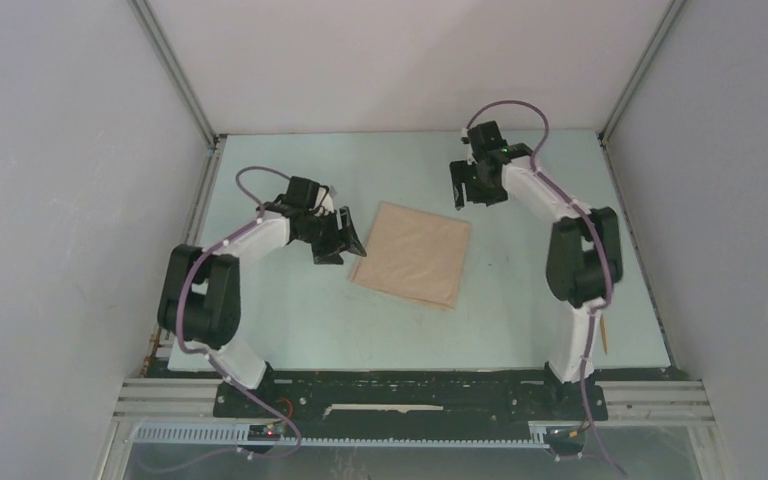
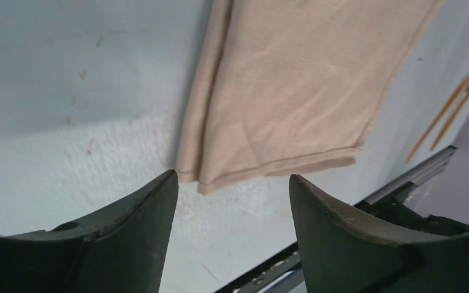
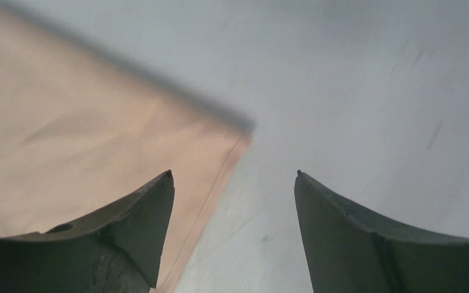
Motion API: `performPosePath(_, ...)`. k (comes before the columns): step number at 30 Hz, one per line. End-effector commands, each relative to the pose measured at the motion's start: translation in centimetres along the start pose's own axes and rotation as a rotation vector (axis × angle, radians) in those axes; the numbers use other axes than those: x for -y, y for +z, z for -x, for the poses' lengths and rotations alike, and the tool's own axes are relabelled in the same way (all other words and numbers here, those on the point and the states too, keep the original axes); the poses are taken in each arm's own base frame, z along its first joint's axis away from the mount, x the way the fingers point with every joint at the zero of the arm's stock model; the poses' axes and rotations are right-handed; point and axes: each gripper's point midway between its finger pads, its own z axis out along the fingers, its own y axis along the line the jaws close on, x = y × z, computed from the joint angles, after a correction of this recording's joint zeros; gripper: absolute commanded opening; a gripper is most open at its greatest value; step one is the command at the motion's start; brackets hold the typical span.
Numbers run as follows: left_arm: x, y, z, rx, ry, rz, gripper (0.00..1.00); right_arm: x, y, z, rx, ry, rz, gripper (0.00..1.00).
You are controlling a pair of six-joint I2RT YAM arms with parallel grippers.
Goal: Fold the napkin into a case and place the utensils inside
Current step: Rotate the square-folded napkin at the center of the board.
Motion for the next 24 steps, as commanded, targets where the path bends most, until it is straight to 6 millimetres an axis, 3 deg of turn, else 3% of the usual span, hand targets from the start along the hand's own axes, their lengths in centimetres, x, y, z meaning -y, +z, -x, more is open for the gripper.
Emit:
performPosePath(1,-1.7,0.3,0.6,-0.079,0.163,0.118,0.72,-4.8,-7.9,-2.5,0.098,0.146,0.335,0.79)
performPosePath(2,-2.2,0.8,0.3,-0.115,0.203,0.148,0.72,-5.8,-9.4,-3.5,0.113,0.168,0.413,0.80)
performPosePath(5,-2.9,1.9,-0.8,-0.199,0.260,0.180,0.71,-7.0,-10.5,-7.7,0.080,0.203,0.509,0.78)
performPosePath(10,-3.2,3.2,-2.2,-0.267,0.297,0.161,0.70,-6.5,-11.7,-11.3,0.086,0.217,0.511,0.78)
performPosePath(14,-2.5,3.6,-3.5,-0.318,0.297,0.080,0.69,-6.4,-12.2,-12.3,0.091,0.211,0.519,0.77)
performPosePath(20,-5.3,3.8,-4.2,-0.327,0.369,0.274,0.67,-6.8,-12.4,-12.4,0.098,0.230,0.542,0.77)
performPosePath(24,-5.3,4.0,-4.0,-0.324,0.401,0.300,0.62,-7.1,-12.4,-12.5,0.092,0.232,0.555,0.76)
